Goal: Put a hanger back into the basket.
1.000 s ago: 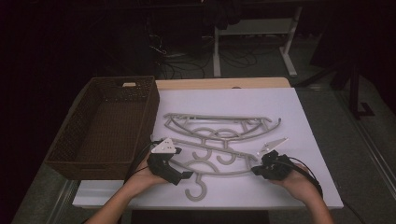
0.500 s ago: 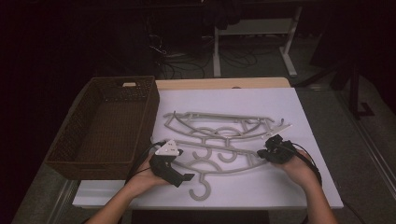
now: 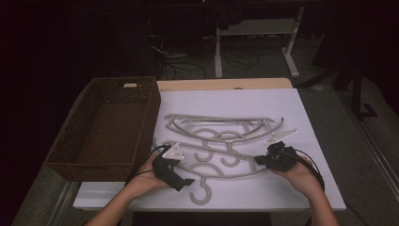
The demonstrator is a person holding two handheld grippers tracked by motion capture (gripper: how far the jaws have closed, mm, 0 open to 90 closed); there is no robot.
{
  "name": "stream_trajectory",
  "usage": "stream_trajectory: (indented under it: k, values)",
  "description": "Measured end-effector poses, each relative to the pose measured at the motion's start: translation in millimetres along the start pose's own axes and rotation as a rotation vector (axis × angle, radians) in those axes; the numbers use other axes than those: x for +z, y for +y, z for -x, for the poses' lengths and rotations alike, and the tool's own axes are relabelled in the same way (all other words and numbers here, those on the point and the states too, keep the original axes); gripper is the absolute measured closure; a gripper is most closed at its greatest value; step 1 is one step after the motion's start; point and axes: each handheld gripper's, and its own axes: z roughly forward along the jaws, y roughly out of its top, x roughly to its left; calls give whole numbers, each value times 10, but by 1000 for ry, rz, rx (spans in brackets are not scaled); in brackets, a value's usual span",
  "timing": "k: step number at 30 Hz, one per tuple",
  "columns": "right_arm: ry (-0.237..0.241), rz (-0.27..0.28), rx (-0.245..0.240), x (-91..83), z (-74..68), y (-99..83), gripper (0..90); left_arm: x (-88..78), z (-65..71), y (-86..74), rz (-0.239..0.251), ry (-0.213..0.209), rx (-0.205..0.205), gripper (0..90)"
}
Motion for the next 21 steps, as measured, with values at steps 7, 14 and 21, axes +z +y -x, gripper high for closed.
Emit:
stream_trajectory:
  k: [7,14,21]
  values:
    - [83,-39,-64,136,-316,-7,890,14,-1,1,-17,3,1,0]
    - [115,-50,-130,302,-476,79,715,26,-2,-1,-24,1,3,0]
    - [147,-73,-218,533,-544,175,670,32,-3,-1,-27,0,2,0]
